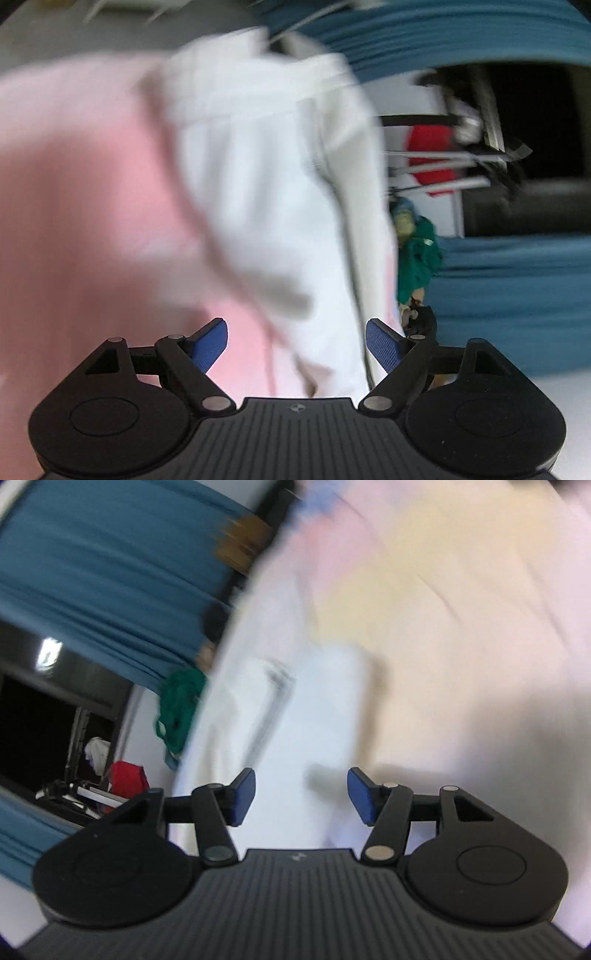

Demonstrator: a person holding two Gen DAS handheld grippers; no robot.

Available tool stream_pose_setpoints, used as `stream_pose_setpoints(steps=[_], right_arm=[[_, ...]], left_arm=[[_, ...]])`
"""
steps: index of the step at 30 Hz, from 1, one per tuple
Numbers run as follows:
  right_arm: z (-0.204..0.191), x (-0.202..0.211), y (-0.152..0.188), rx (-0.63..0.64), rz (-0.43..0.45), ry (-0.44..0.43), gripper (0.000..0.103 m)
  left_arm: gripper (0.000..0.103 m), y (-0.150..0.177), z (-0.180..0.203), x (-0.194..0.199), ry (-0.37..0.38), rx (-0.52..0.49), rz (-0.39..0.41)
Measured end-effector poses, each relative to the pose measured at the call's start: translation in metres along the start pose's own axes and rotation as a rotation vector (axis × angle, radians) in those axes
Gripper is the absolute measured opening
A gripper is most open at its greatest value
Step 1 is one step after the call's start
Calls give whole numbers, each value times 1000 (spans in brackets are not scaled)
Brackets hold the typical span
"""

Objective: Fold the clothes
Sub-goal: 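Regrasp the waistband with the left gripper while the right gripper grasps the striped edge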

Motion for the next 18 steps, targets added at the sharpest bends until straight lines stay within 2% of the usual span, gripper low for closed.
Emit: stream_pose_setpoints(steps=[2, 5, 6, 7, 11, 13, 16, 18], right_arm=[[10, -7, 6, -59, -85, -20, 58], [11, -20, 16, -59, -124, -60, 58], [11, -26, 18, -54, -130, -66, 58], [11, -33, 18, -51, -125, -74, 58], [6, -58, 11, -9, -69, -90, 55], [1, -71, 5, 22, -36, -100, 55], [-5, -87, -1, 106, 5, -87, 48], [-10, -93, -1, 144, 33, -70, 38]], left_arm=[[83, -4, -3, -6, 2, 5, 30], [83, -10, -7, -14, 6, 12, 74], [79, -12, -9, -17, 7, 14, 89], [75, -14, -9, -21, 1, 7, 108], [74, -28, 0, -38, -15, -75, 191], [70, -35, 4, -45, -17, -107, 228], [62, -43, 0, -49, -14, -89, 269], [58, -45, 1, -52, -13, -73, 286]])
Point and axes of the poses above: each gripper's, at about its wrist camera, not at the fingertips, and x roughly against the way its jaws point, z to its right, y to its underside, the point moved 6 cm from there along -x, roughly the way its jaws point, and after that the axes turned 1 degree about -x, right-handed, at the moved point
